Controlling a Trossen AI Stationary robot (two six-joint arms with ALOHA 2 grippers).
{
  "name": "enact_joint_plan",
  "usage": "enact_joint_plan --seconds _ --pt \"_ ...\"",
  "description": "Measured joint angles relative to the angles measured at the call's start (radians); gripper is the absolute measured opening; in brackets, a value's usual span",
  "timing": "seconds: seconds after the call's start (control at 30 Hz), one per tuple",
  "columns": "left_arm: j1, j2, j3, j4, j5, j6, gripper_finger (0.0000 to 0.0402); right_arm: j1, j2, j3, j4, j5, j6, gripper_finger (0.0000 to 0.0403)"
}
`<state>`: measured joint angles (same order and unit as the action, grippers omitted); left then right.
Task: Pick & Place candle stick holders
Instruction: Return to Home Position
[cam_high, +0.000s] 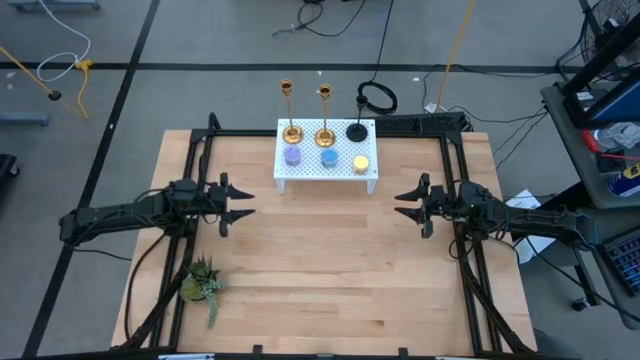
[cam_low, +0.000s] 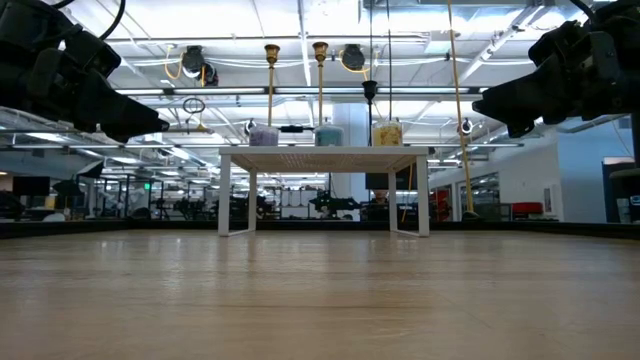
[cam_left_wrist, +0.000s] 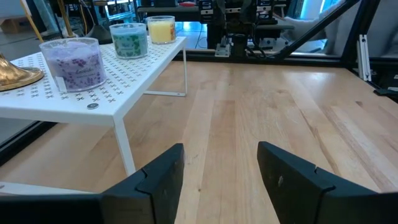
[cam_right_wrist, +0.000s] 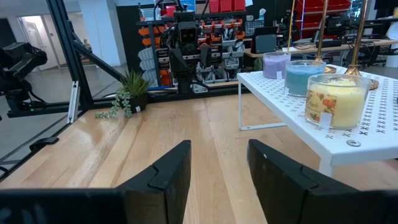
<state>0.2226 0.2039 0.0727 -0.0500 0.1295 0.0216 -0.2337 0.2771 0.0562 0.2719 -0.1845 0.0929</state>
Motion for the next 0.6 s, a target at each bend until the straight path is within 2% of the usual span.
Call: enact_joint_plan --seconds 0.6 --pt "0.000 0.000 0.000 0.000 0.000 0.000 0.0212 0.000 0.000 0.000 0.000 0.000 0.000 0.0157"
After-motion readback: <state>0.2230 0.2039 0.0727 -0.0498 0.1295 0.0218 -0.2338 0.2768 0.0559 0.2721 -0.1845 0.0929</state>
